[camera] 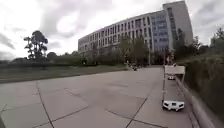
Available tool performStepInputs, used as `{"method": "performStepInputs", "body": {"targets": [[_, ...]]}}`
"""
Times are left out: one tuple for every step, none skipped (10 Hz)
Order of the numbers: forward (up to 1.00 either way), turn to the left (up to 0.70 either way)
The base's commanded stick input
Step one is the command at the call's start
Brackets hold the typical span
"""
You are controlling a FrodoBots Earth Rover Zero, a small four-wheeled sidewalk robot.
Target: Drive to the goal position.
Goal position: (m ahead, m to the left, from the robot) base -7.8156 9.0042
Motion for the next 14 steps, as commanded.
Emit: {"method": "performStepInputs", "body": {"targets": [[0.00, 0.70], [0.00, 0.70], [0.00, 0.70], [0.00, 0.70], [0.00, 0.70], [0.00, 0.70], [0.00, 0.70], [0.00, 0.70], [0.00, 0.70], [0.00, 0.70], [0.00, 0.70], [0.00, 0.70], [0.00, 0.70], [0.00, 0.70]]}}
